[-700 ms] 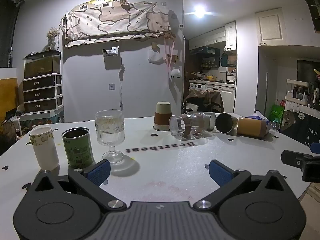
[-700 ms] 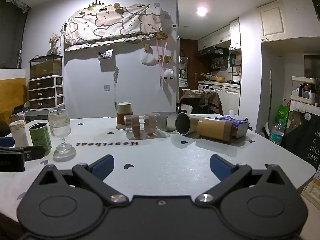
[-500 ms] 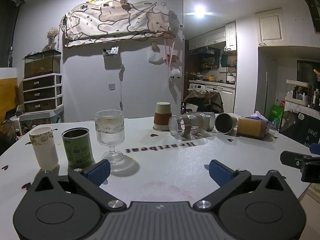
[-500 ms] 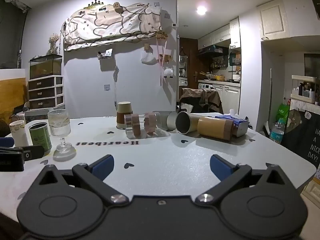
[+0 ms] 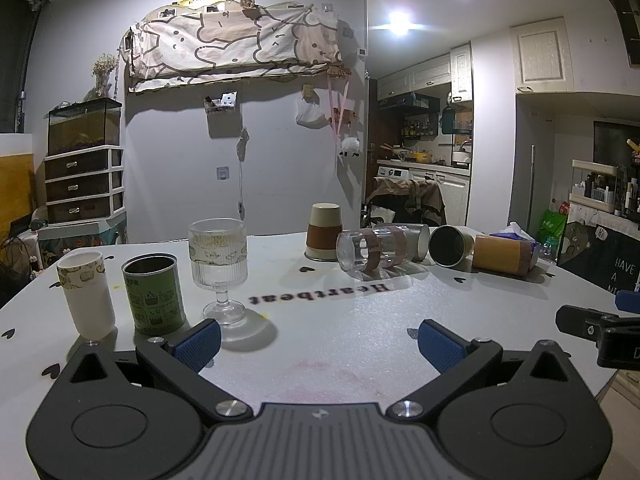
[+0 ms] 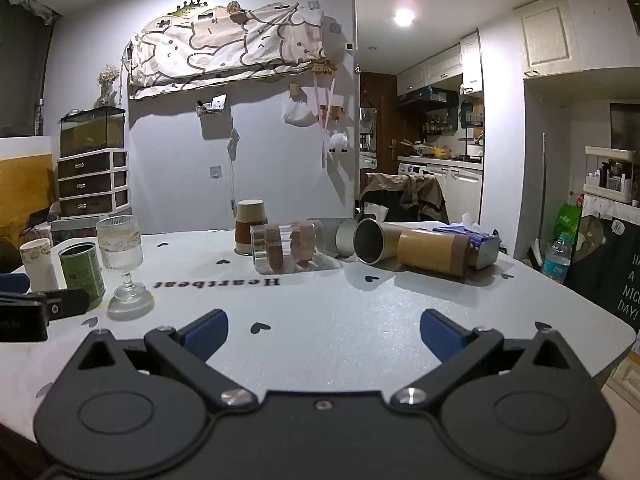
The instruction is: Flip cup upright
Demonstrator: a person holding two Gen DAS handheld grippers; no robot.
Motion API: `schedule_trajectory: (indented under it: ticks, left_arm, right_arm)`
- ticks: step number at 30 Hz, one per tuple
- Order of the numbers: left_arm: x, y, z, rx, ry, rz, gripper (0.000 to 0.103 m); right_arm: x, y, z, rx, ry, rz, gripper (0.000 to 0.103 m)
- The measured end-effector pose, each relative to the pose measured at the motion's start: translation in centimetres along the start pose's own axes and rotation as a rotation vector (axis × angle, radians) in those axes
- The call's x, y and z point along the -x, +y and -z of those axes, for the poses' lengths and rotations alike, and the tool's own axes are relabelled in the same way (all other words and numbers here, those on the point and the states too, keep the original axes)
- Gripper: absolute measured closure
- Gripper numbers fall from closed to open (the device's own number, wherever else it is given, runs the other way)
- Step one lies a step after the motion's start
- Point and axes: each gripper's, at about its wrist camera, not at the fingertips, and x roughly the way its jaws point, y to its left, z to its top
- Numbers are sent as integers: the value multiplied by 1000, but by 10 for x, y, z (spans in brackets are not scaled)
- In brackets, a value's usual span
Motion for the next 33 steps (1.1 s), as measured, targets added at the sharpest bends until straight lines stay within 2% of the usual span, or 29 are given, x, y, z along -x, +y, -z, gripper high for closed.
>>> schedule_trajectory:
  ticks: [33]
  left_arm:
    - [0, 0, 0, 4, 1, 1, 0]
  right_arm:
    - [2, -2, -4, 0, 0, -8, 0]
